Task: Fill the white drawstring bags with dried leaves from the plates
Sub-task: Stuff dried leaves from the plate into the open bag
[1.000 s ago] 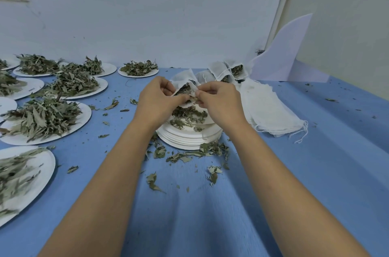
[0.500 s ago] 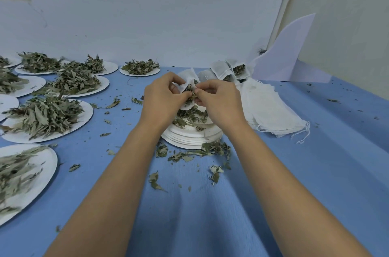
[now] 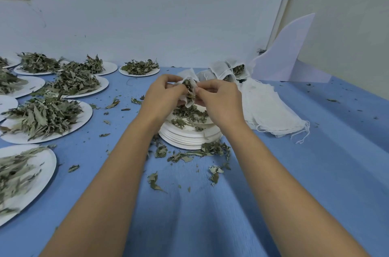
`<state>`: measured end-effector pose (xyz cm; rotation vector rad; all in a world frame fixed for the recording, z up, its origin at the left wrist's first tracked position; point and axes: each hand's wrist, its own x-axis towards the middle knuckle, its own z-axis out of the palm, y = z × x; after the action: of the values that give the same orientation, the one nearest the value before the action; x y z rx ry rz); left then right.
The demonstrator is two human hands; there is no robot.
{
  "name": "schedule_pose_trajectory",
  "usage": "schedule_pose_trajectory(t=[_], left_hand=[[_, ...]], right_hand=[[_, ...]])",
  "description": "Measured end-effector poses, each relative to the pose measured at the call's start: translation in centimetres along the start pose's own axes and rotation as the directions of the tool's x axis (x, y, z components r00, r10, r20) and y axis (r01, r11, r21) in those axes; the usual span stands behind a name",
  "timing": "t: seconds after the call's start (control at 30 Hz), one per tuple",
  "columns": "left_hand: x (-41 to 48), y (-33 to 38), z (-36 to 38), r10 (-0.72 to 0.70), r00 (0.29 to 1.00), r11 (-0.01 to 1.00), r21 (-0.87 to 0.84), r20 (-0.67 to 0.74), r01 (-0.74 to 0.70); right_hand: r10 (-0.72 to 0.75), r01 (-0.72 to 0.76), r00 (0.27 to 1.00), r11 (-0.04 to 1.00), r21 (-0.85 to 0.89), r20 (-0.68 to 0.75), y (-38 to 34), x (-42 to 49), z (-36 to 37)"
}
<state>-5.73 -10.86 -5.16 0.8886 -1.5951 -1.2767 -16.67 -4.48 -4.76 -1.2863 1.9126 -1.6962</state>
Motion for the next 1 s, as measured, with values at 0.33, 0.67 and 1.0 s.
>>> schedule_pose_trajectory(t=[0.33,0.67,1.0], left_hand=[[-0.2,-0.4,-0.4,0.078,0.997,0.996,0.041,0.009,-0.078],[0.0,-0.6,-0.9,0.226,0.945,0.954,0.249,-0.237,-0.165],[0.1,-0.7,-0.5,0.270,0.898,0.950,0.246,-0.347,-0.191]], right_hand=[[0.067,-0.079,0.995,0.984,0.161,0.079,-0.3,-0.1,-0.4],[-0.100,0.099,0.973,0.995,0.014,0.206,-0.9,-0.9,0.1],[-0.053,0.045,0.996,0.992,0.116,0.066,0.1,-0.2,-0.4]])
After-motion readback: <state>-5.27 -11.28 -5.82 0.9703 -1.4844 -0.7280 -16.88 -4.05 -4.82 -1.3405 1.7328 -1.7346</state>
